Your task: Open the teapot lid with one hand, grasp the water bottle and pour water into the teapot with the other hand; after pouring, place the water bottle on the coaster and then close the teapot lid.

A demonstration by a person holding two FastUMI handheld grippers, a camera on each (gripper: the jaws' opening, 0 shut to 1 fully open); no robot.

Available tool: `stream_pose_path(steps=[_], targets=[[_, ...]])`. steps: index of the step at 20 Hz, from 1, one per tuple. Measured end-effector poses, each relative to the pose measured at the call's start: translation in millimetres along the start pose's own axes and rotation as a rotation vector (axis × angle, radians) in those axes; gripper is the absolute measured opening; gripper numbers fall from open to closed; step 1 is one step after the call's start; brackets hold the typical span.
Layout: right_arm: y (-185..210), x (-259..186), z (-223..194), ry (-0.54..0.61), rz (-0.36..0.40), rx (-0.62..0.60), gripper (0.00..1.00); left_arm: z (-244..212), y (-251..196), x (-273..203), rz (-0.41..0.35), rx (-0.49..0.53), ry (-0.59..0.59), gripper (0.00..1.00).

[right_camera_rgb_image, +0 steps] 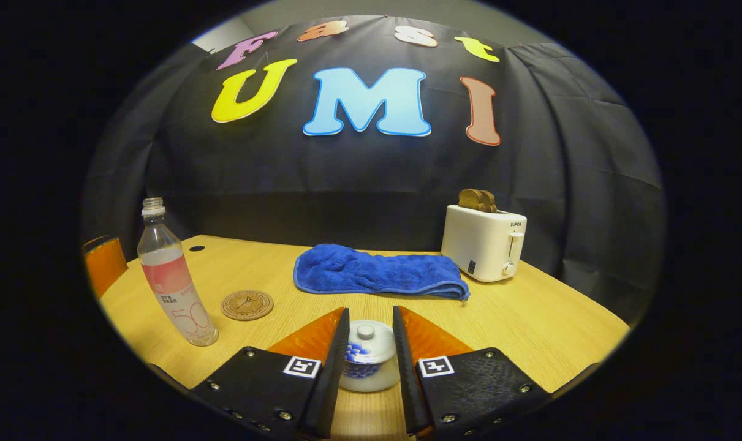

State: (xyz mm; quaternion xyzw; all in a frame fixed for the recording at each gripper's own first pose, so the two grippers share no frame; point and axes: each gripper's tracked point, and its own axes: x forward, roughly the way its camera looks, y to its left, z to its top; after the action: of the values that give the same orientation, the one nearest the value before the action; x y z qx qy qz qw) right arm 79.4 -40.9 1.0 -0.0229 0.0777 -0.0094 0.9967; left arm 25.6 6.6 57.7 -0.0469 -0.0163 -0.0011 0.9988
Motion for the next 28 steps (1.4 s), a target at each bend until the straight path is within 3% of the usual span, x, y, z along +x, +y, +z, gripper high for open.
stream_pose_path(steps=[8, 9, 12, 13, 17, 28], targets=[[-3, -2, 3, -0.006, 0.014, 0.005, 0.44, -5, -4, 5, -0.013, -0.002, 0.004, 1.00], [-2, -1, 3, -0.010, 0.011, -0.012, 0.15, -5, -3, 5, -0.010, 0.002, 0.003, 1.00], [0, 1, 2, -0.012, 0.008, -0.040, 0.14, -7, 0, 8, -0.007, 0.005, 0.005, 1.00], [1, -2, 5, -0.012, 0.014, -0.029, 0.05, -8, 1, 9, -0.005, 0.008, 0.011, 1.00], [1, 2, 4, -0.018, 0.024, 0.008, 0.05, -20, 4, 16, 0.002, 0.011, 0.033, 1.00], [-20, -28, 50, -0.145, 0.015, 0.067, 0.05, -49, 11, 46, 0.028, 0.051, 0.103, 1.00]])
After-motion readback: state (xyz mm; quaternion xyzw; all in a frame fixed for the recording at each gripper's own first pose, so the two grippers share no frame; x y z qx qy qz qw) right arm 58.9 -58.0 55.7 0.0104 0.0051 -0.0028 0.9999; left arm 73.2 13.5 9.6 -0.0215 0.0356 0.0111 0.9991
